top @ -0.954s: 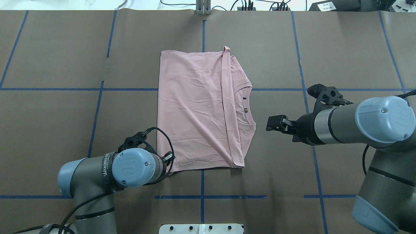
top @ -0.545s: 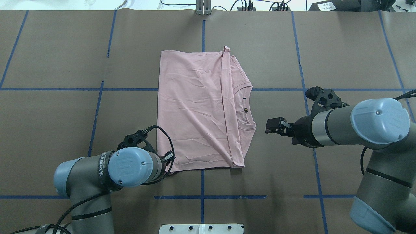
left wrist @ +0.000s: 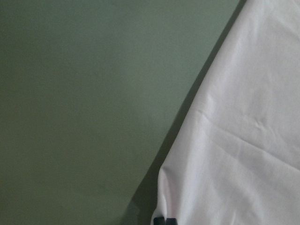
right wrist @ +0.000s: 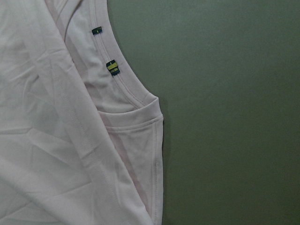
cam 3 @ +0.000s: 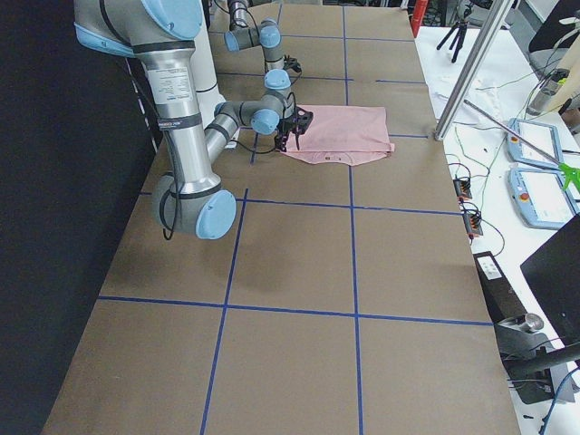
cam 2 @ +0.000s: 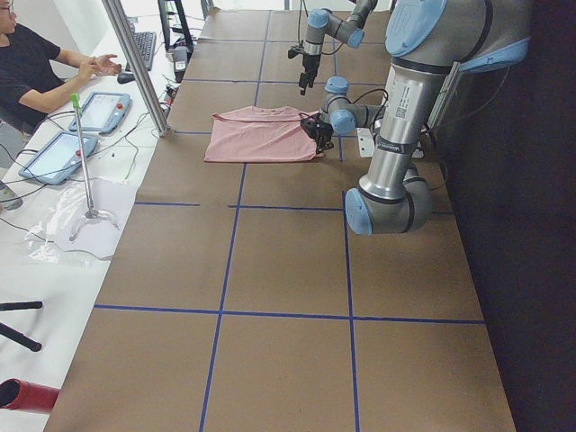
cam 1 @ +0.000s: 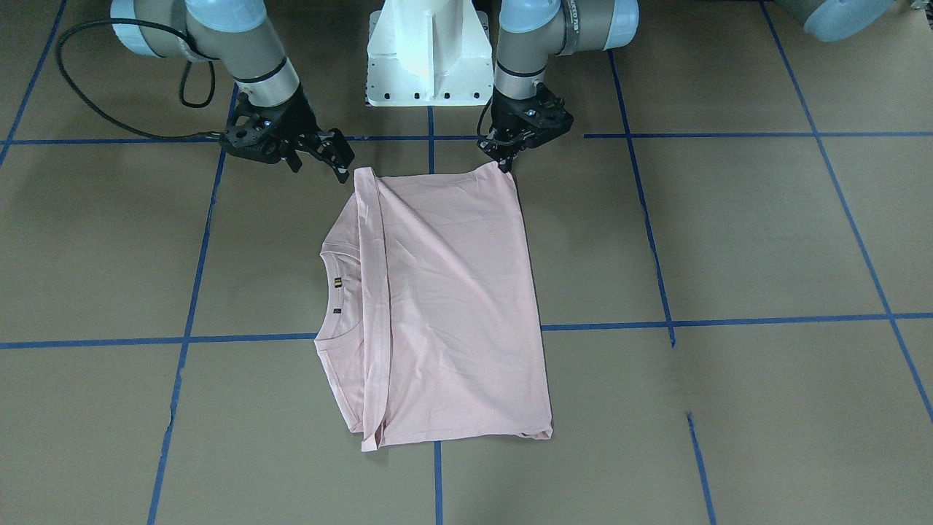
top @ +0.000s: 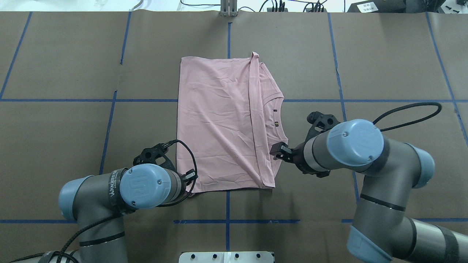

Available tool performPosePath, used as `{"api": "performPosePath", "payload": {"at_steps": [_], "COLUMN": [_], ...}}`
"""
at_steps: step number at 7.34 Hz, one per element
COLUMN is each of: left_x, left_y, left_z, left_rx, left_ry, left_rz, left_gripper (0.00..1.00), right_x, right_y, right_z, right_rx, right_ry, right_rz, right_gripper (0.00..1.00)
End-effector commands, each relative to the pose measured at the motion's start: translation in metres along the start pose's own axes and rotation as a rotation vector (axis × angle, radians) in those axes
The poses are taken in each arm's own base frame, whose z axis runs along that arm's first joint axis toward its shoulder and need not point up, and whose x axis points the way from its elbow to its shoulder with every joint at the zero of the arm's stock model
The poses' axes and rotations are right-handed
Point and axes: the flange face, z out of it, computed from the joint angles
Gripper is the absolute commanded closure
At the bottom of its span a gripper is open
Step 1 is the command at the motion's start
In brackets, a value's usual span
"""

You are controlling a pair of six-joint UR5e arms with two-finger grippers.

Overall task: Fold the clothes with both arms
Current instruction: 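Move the right gripper to the shirt's near corner closest to it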

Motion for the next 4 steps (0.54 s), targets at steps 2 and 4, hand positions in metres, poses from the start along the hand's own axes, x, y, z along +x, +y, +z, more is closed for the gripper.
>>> {"api": "performPosePath", "payload": {"at_steps": [2,4], "left_x": [0.0,0.0], "left_y": [0.001,0.0], "left_z": [0.001,0.002], "left_rx": [-0.002,0.002], "left_ry": [0.0,-0.002], "left_rz": [0.003,0.002], "left_gripper": [1.0,1.0], "right_x": [-0.016,-0.029], "right_y": [0.032,0.034], "right_z": [0.049,0.066], "right_rx": [0.024,0.025], "right_ry": [0.067,0.084], "right_rz": [-0.004,-0.002], "right_gripper": [0.0,0.0]}}
